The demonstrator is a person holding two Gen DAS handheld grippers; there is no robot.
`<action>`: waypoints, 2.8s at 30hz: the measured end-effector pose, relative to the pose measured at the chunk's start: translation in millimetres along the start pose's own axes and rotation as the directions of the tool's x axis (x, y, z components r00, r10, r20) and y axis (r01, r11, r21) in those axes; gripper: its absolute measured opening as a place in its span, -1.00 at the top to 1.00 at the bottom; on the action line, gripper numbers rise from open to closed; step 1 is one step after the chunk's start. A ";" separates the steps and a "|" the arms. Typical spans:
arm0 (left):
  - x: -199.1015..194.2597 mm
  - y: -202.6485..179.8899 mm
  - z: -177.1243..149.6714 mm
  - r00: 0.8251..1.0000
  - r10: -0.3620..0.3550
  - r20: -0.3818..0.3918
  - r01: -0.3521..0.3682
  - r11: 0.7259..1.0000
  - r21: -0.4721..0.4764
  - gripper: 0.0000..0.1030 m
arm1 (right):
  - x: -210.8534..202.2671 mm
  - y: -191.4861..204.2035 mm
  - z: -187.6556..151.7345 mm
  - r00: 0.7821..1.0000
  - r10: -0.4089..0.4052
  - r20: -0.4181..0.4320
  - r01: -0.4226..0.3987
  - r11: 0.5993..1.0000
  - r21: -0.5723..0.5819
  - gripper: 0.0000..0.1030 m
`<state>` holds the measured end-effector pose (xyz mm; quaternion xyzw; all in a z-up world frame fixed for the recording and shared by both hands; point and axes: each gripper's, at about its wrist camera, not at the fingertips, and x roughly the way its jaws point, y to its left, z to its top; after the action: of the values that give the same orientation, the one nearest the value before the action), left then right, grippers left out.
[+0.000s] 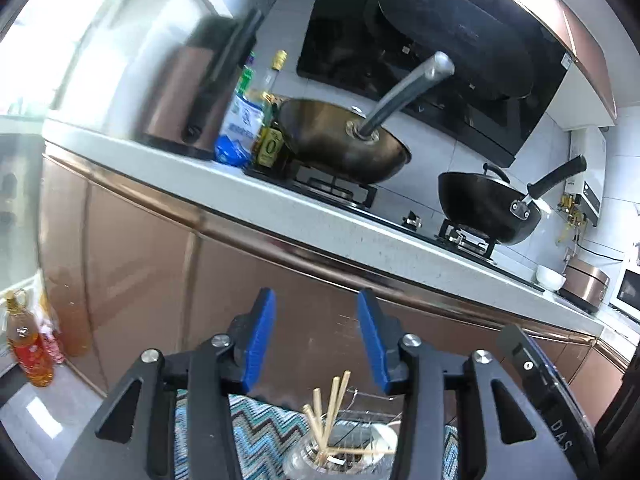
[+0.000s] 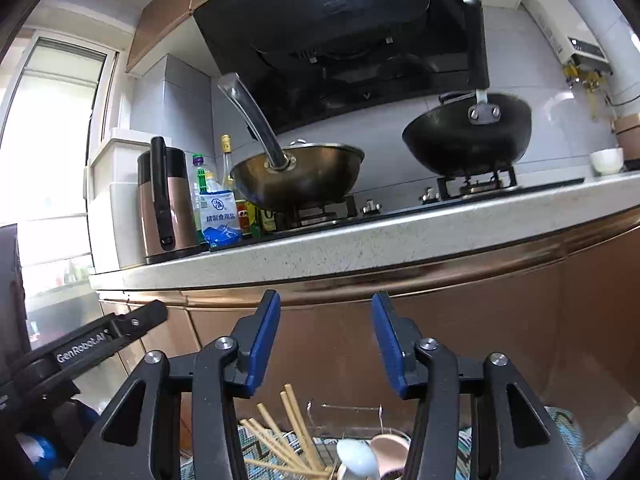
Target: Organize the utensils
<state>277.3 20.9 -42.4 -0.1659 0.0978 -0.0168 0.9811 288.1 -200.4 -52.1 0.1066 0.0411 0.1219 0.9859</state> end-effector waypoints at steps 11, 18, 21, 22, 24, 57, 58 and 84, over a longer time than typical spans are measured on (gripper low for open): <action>-100.4 -13.0 9.7 0.997 0.078 -0.020 -0.076 0.991 0.108 0.03 | -101.8 51.4 18.6 0.999 -0.040 -0.025 0.037 0.993 -0.109 -0.24; -160.0 -23.8 5.3 0.996 0.093 0.002 -0.092 0.985 0.149 -0.03 | -172.3 70.1 28.5 0.991 -0.129 0.031 0.132 0.977 -0.167 -0.51; -183.2 -26.9 5.3 0.995 0.099 0.029 -0.102 0.981 0.164 -0.12 | -194.3 72.4 32.4 0.984 -0.171 0.052 0.178 0.967 -0.184 -0.64; -191.5 -27.3 5.4 0.994 0.102 0.039 -0.107 0.980 0.169 -0.13 | -198.1 72.3 33.0 0.982 -0.182 0.055 0.189 0.964 -0.187 -0.66; -205.0 -27.6 5.5 0.993 0.106 0.053 -0.114 0.978 0.173 -0.15 | -210.8 72.5 33.3 0.976 -0.210 0.064 0.219 0.957 -0.193 -0.72; -257.1 -26.6 -6.4 0.956 0.257 0.144 -0.287 0.922 0.259 -0.50 | -268.7 43.5 24.0 0.892 -0.446 0.070 0.450 0.868 -0.210 -0.95; -256.5 -26.6 -6.8 0.954 0.262 0.144 -0.292 0.920 0.263 -0.51 | -269.2 42.8 23.9 0.891 -0.449 0.071 0.453 0.866 -0.210 -0.95; -264.7 -26.1 -8.6 0.945 0.265 0.193 -0.311 0.909 0.279 -0.51 | -276.0 43.0 24.0 0.887 -0.454 0.089 0.462 0.860 -0.216 -0.99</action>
<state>16.1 10.8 7.6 0.0031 0.0430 0.1261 0.9911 13.9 -233.2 -4.0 -0.0197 0.0336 -0.1136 0.9928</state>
